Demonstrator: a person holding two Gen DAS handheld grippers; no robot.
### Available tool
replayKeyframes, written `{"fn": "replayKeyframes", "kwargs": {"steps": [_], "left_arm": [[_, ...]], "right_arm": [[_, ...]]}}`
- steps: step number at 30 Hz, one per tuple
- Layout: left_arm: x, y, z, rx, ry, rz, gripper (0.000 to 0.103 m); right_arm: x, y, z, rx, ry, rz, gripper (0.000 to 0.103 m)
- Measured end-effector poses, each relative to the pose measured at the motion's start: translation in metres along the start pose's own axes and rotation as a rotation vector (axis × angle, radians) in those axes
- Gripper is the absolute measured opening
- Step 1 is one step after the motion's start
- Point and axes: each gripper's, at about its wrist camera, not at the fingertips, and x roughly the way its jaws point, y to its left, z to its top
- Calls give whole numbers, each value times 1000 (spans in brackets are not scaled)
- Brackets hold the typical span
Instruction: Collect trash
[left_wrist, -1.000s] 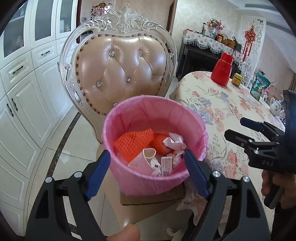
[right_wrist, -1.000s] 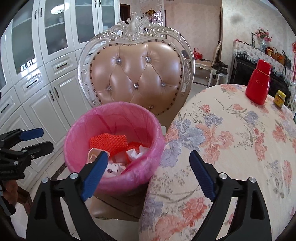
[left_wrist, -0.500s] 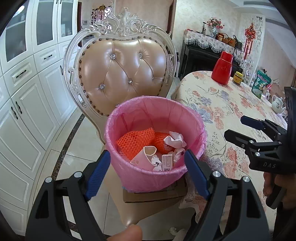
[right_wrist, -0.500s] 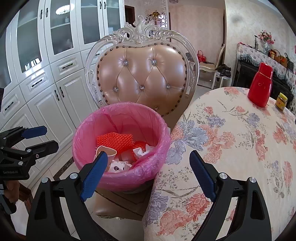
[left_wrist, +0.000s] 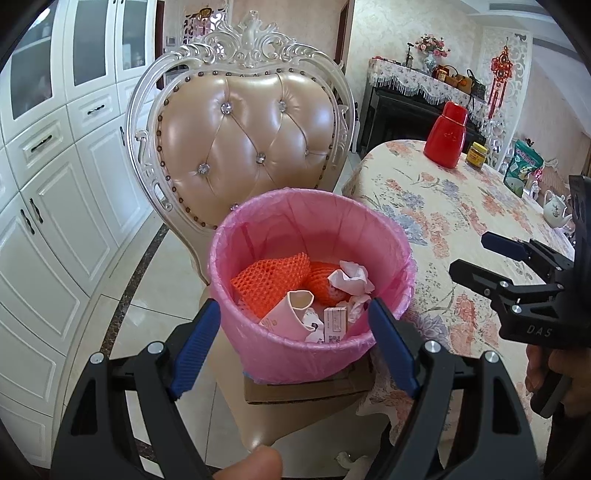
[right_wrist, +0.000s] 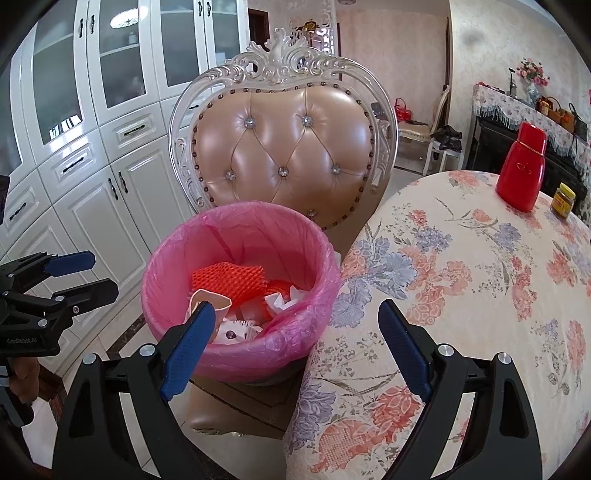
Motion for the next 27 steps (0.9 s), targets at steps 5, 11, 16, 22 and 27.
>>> {"fn": "replayKeyframes", "kwargs": {"steps": [5,11,16,22,27], "left_arm": [[2,0,1,-2,5,6,79],[2,0,2,0,2,8,79],[3,1,3,-4,5,2,79],[4,2,3,-7,11,1,79],[4,3,3,-8,10,2,80]], "right_arm": [[1,0,-1,0,0,1,85],[0,0,0,-1,0,1,85],[1,-1,0,1,-2,3,85],[1,-1,0,-1,-1,4,85],[1,-1,0,0,-1,5,85]]}}
